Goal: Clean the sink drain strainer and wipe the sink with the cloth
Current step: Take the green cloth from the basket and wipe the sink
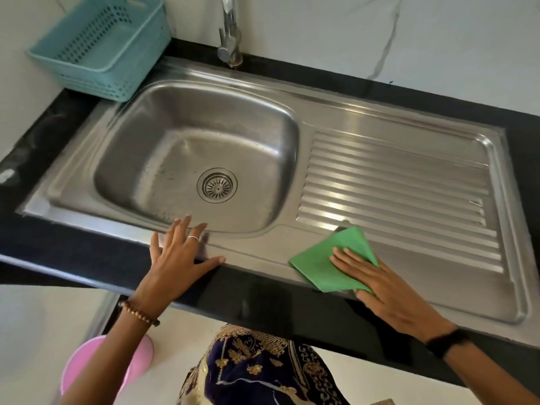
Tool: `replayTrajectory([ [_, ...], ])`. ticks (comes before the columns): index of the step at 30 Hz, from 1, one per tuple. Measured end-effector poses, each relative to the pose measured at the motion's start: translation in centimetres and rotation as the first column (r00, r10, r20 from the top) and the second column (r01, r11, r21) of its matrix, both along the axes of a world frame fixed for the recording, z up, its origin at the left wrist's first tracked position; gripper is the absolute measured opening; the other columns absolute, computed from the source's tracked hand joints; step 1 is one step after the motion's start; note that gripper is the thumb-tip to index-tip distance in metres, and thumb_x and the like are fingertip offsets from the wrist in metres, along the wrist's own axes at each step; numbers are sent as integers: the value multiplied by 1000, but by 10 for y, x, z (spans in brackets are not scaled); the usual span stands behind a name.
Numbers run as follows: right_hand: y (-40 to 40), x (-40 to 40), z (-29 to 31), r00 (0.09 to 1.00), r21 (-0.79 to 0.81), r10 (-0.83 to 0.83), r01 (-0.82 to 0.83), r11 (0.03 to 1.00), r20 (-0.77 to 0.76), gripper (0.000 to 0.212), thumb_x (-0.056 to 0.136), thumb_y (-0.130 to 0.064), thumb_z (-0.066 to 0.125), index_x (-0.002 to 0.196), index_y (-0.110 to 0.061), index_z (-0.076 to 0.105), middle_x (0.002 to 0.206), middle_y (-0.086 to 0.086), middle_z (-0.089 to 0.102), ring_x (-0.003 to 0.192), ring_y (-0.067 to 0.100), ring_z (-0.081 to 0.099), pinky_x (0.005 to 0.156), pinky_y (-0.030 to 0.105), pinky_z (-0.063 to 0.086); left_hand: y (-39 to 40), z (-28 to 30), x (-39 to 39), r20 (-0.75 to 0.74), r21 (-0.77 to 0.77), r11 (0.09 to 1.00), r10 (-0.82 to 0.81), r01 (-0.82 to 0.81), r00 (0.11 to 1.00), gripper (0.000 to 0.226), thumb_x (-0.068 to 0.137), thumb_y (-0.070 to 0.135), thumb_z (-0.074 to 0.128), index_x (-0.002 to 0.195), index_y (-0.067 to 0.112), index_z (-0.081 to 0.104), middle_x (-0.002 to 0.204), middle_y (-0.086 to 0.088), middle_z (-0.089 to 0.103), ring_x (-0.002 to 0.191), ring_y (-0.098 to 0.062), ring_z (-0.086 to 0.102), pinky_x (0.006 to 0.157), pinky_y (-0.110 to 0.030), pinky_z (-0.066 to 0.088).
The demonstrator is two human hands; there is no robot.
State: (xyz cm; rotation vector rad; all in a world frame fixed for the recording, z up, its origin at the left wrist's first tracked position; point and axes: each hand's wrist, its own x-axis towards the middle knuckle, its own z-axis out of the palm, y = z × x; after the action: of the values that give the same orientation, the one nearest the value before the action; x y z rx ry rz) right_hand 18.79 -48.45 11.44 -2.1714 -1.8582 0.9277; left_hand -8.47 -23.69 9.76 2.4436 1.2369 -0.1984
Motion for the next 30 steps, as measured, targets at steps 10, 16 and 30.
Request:
replayTrajectory([
  [10,95,-70,-3,989,98,116,-106,990,-96,46,97,-27,36,142,-31,30,152,-19,16,139,-7,2,117,25,-3,-18,8,-26,55,68,994,83,-87,995,58,93,43,39,144,21,24,157,-4,12,145,-21,0,115,-50,-7],
  [16,128,-96,2,983,106,174,-167,980,-65,47,99,-27,32,145,-30,25,156,-11,19,144,4,10,116,25,2,-20,8,-30,96,36,992,118,-122,988,50,95,38,37,143,28,26,155,1,18,145,-19,4,113,-54,-8],
  [30,37,-32,-12,990,-24,141,-142,990,-23,45,95,-48,22,126,-71,-1,129,-59,-11,125,-30,-13,109,19,-8,-14,5,-31,49,126,987,92,-97,995,48,94,41,38,140,30,29,150,2,27,142,-18,18,106,-64,-15],
])
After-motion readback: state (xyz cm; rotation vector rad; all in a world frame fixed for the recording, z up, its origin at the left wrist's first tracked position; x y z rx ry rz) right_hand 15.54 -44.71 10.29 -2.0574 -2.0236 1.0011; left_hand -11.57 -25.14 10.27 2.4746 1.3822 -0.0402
